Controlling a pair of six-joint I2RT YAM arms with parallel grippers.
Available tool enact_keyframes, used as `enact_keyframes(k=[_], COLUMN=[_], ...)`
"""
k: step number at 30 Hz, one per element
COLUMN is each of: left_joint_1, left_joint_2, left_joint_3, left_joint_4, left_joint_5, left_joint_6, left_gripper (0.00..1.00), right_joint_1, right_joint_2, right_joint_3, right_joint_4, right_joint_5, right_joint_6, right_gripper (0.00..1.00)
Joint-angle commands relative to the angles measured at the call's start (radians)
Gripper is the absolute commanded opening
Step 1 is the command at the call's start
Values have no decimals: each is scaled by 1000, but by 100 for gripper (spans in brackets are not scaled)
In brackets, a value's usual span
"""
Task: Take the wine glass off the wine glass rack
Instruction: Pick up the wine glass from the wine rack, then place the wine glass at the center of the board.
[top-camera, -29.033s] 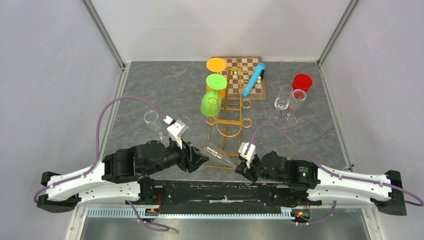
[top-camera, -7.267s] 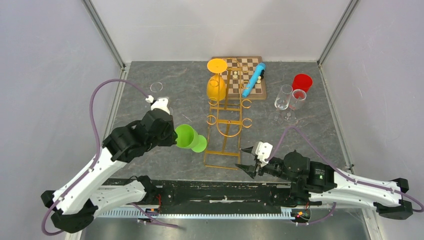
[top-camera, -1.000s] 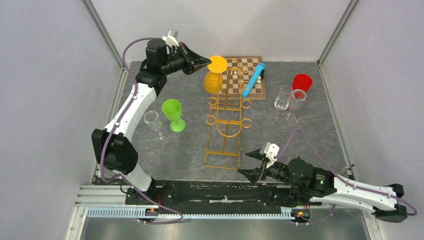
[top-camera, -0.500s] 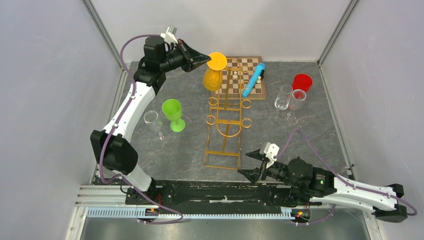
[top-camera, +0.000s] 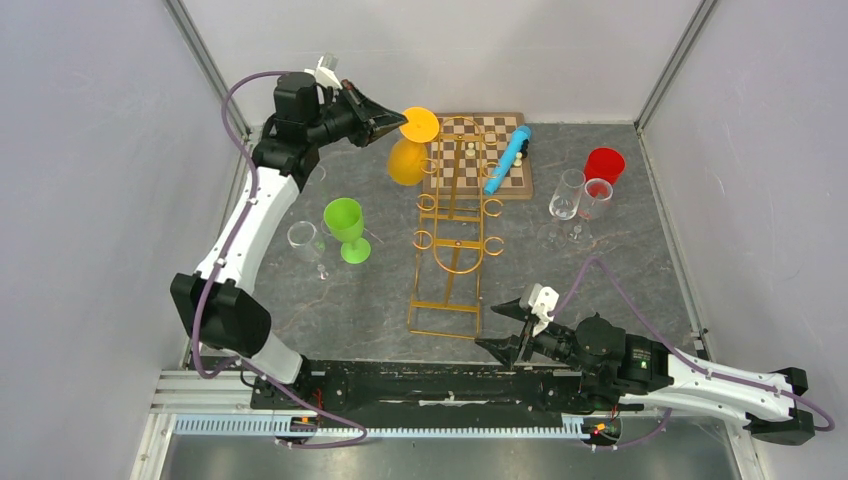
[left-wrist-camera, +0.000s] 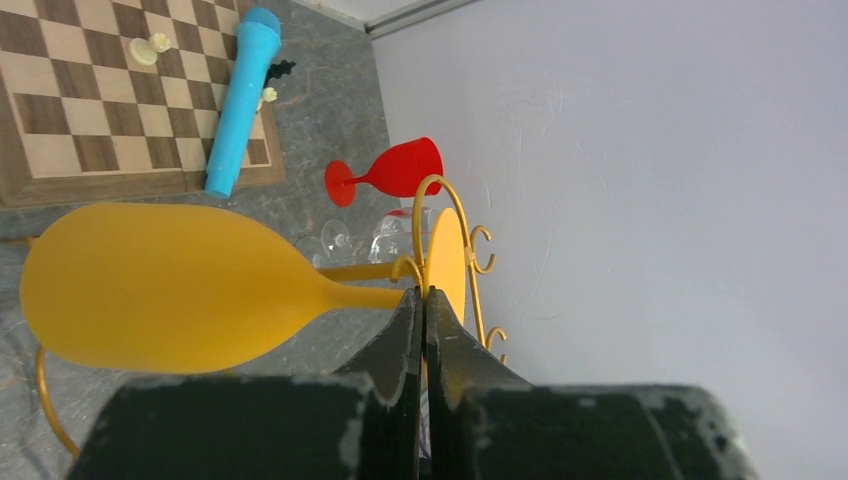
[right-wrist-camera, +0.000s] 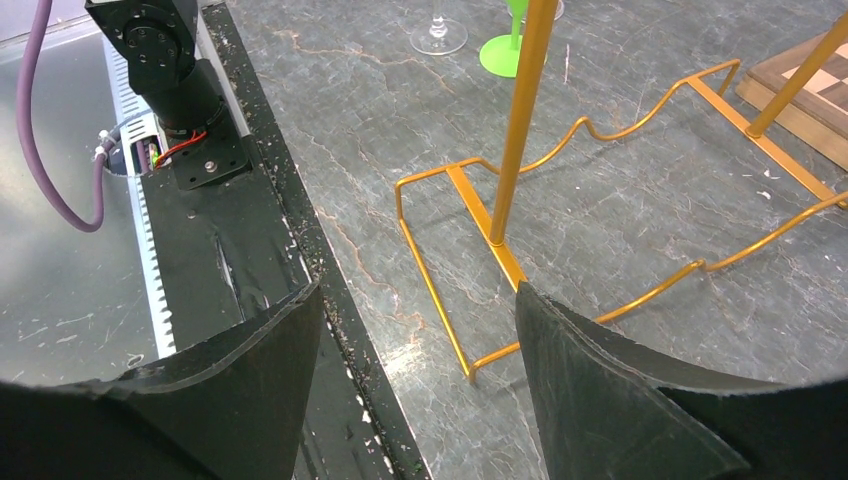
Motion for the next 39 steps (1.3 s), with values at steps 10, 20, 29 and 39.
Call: enact_keyframes(k=[10,20,29,39], left_joint_1=[36,41,41,39], left_joint_2=[-132,-266,-434,-641], left_joint_3=[31,-9,-127,-318], left_joint_4=[-55,-189,-281,-423], left_joint_5=[-34,6,90,155], left_joint_6=[169,297,400,540], left_gripper=[2,2,2,2], right_joint_1=[2,2,2,3], right_joint_2=[21,92,85,140], right_joint_3=[47,128,194,239], right_joint_4=[-1,-96,-159,-200], right_joint_5=[99,138,176,207], right_joint_6=[64,133,169,224], right_gripper=[78,86,88,88])
